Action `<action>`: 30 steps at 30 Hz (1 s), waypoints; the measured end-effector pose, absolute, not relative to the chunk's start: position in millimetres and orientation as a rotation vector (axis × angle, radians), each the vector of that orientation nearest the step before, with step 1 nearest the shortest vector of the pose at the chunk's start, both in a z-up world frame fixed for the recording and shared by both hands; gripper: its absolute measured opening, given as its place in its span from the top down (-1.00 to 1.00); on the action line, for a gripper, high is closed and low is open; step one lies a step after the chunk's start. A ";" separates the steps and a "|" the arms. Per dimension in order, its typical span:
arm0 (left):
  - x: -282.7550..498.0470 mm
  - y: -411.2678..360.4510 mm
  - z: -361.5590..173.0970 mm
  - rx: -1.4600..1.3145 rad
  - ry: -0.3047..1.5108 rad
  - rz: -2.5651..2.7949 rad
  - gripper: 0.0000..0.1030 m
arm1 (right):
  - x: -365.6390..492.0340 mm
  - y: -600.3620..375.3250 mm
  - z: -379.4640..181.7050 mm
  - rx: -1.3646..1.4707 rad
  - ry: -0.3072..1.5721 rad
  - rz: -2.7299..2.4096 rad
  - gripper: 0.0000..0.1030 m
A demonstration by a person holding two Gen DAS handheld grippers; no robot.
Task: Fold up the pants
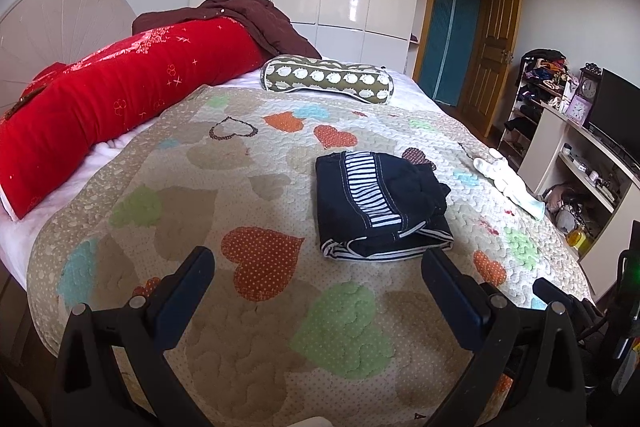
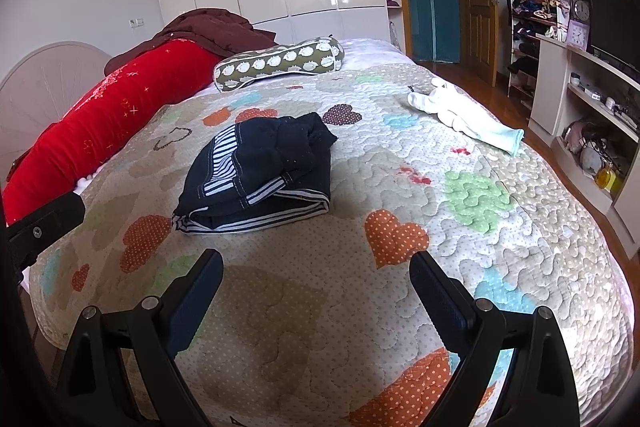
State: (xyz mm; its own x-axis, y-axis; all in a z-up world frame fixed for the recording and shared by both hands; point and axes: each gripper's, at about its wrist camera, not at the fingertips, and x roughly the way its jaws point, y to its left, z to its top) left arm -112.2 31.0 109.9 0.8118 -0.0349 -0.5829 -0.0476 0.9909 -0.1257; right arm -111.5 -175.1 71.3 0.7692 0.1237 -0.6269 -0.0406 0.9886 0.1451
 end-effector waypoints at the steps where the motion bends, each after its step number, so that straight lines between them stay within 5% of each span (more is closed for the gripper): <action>1: -112.0 31.5 109.0 -0.139 0.627 0.008 -1.00 | -111.1 -176.0 70.2 0.129 0.691 0.088 -0.89; 30: -99.9 34.6 80.9 -0.141 0.712 0.019 -1.00 | -107.5 -178.6 49.4 0.122 0.745 0.050 -0.89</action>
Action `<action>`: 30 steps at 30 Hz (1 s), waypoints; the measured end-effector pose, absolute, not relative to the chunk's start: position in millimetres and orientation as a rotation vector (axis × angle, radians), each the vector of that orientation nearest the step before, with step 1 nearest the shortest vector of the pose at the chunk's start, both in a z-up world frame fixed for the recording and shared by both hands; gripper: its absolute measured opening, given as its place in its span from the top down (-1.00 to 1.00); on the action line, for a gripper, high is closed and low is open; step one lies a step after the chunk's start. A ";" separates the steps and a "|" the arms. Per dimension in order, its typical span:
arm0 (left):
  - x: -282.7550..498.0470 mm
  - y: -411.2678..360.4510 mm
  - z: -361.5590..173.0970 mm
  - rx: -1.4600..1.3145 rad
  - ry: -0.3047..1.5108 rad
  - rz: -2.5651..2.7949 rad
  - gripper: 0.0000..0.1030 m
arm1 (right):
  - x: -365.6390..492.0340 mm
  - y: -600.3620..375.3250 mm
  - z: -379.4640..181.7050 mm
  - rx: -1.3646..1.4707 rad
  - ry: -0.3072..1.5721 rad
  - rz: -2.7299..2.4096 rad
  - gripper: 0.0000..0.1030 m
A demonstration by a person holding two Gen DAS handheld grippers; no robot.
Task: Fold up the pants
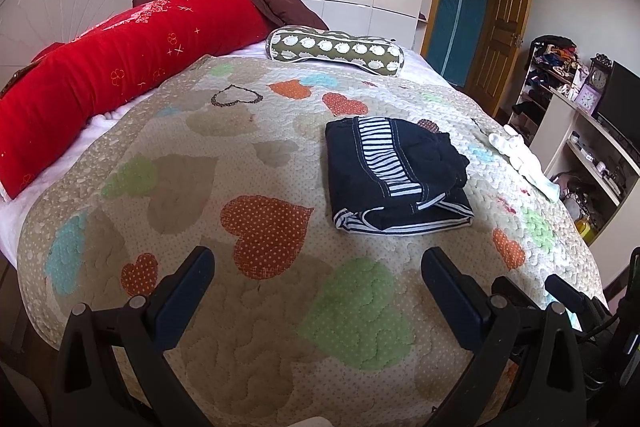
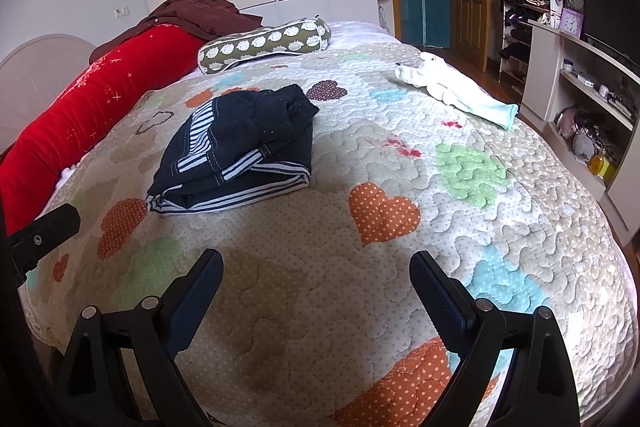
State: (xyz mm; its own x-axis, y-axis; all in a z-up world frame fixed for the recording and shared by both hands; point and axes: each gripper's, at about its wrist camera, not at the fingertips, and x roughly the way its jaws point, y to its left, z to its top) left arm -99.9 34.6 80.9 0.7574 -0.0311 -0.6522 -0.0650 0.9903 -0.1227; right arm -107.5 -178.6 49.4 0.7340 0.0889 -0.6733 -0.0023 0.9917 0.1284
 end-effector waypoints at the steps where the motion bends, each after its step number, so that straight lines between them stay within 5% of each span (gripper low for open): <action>1: -100.3 33.7 80.9 -0.139 0.712 0.015 -1.00 | -107.6 -178.0 49.3 0.120 0.745 0.052 -0.89; 30: -104.8 24.6 80.7 -0.076 0.711 0.042 -1.00 | -113.1 -169.0 51.5 0.092 0.746 0.066 -0.89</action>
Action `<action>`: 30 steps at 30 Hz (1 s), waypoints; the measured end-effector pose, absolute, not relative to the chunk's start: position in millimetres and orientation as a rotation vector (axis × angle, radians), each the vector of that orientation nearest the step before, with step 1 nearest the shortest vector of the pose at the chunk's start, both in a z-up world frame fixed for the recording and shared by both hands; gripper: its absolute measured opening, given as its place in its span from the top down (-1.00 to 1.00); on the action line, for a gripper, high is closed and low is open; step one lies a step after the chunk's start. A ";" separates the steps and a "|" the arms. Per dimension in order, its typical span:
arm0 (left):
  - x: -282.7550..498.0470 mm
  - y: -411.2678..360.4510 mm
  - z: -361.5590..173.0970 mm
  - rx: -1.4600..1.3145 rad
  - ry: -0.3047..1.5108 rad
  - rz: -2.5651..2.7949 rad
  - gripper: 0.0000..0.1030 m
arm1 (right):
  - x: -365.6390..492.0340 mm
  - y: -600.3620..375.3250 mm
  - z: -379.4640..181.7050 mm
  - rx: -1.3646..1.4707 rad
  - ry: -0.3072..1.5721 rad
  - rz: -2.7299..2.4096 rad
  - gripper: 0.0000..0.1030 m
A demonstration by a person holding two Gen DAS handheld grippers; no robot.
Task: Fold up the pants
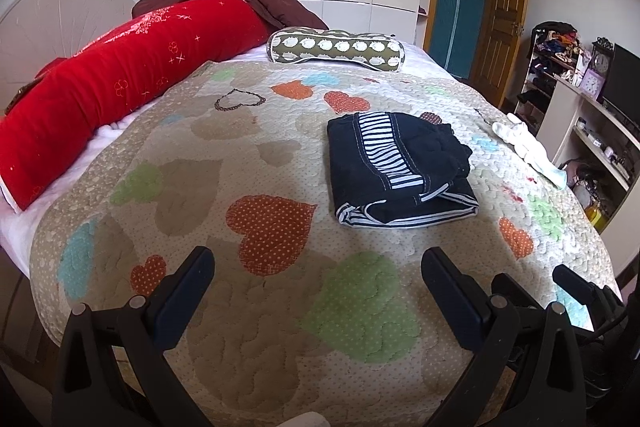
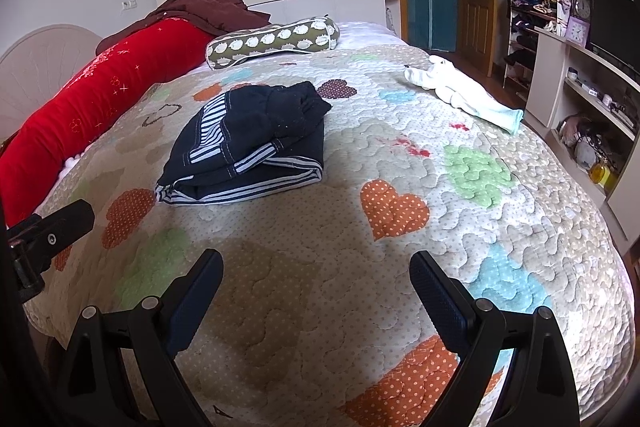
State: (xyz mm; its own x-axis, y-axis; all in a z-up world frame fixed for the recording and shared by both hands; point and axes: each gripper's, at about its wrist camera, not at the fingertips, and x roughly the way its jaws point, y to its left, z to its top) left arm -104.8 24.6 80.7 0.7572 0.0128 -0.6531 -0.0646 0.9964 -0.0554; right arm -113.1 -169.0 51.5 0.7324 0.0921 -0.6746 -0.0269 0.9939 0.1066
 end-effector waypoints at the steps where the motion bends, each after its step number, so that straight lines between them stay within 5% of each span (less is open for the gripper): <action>1: -105.0 24.4 80.7 -0.075 0.711 0.041 -1.00 | -113.1 -168.7 51.6 0.090 0.746 0.066 -0.89; 30: -77.3 39.7 73.4 -0.104 0.745 0.055 -1.00 | -90.0 -153.1 60.2 0.010 0.731 0.120 -0.89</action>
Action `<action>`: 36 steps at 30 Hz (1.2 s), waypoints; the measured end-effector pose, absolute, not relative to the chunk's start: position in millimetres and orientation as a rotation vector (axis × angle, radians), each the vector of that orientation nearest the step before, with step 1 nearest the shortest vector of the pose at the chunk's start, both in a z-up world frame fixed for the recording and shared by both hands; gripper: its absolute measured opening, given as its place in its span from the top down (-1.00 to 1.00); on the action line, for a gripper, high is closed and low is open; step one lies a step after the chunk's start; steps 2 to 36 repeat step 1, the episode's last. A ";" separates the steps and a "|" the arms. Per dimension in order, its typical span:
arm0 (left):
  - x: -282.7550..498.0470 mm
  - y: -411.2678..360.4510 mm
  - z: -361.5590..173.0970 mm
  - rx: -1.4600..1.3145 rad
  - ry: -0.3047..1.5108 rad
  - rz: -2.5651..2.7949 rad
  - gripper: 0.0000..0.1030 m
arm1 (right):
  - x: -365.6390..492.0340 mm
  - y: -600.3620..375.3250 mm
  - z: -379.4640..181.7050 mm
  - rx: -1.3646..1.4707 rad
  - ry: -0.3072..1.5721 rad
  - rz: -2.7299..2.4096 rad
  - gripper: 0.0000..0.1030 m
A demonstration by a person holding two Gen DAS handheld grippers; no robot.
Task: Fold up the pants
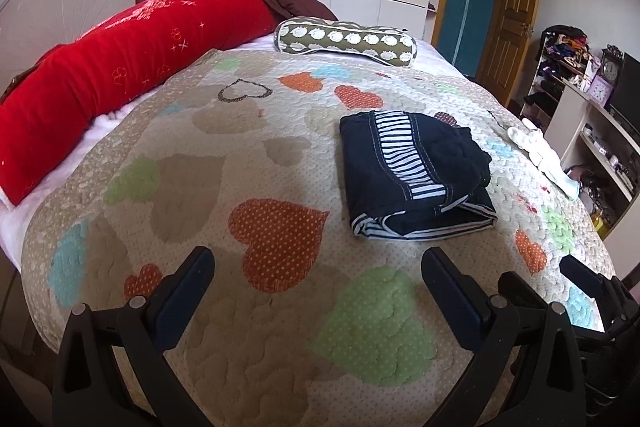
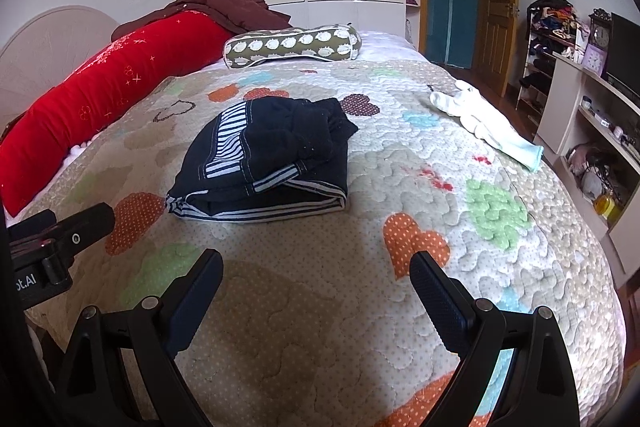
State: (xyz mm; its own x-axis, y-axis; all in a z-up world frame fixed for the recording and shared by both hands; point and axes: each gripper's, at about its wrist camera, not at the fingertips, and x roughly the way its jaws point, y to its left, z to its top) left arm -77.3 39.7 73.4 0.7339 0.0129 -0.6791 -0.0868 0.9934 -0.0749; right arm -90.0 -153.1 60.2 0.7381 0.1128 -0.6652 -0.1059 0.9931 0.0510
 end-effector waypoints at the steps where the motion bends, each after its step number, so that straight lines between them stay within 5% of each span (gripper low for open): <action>1: -75.2 38.5 72.5 -0.088 0.746 0.058 -1.00 | -87.4 -152.9 59.5 0.011 0.738 0.136 -0.89; 36: -75.2 38.5 72.5 -0.088 0.746 0.058 -1.00 | -87.4 -152.9 59.5 0.011 0.738 0.136 -0.89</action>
